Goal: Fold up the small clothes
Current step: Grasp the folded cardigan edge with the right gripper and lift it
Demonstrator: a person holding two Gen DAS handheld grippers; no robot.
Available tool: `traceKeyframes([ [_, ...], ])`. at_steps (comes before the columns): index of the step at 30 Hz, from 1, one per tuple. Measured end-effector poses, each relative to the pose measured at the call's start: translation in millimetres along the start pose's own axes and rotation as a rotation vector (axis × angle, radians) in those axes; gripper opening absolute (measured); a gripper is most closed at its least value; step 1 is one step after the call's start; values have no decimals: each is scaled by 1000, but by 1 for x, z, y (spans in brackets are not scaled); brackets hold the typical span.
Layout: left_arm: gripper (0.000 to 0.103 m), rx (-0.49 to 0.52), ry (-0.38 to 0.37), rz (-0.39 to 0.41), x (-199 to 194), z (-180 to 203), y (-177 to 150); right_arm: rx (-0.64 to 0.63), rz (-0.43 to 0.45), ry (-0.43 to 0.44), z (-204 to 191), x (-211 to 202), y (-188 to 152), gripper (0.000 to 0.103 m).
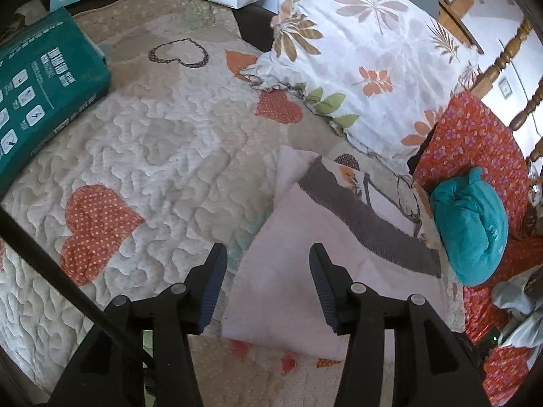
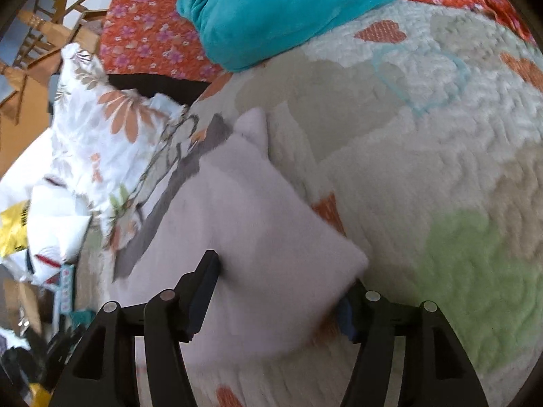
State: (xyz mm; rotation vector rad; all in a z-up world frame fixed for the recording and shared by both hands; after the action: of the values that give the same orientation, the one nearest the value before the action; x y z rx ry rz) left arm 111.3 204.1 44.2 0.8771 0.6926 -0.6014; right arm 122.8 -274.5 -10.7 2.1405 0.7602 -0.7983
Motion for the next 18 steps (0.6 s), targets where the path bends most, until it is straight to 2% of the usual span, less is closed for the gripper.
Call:
traceKeyframes([
  [1,49,-9,-4,1,-2,-3,2,-21,-18,-13,-9,6,4,31],
  [2,49,-21,-6,7,-5,-7,4,-45,-31,-28,-20,9,6,24],
  [4,49,-42,0,27,-12,-15,11,-141,2,-74,-53,5,13,22],
  [7,50,-85,20,74,-26,-32,24,-323,48,-90,-119,-3,11,20],
  [10,51,-132,30,120,-40,-50,35,-512,68,-101,-191,1,-6,19],
  [11,51,-148,33,137,-45,-56,40,-586,63,-98,-220,8,-19,18],
  [15,51,-184,48,188,-62,-75,51,-775,22,-84,-292,40,-72,15],
  [18,52,-197,69,219,-74,-88,58,-906,-28,-77,-326,69,-125,13],
])
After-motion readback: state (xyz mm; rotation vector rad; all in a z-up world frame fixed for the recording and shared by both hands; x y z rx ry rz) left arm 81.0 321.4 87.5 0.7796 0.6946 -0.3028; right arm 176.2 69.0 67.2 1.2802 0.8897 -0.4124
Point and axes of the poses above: each gripper's, at about its wrist camera, not at the fingertips, and x roughly the way its jaws point, z to its right, y to its top, the point moved 4 cm from there along x, roughly the way its jaws point, and after that the axes turned 1 degree about x, right-handed, at the moved point
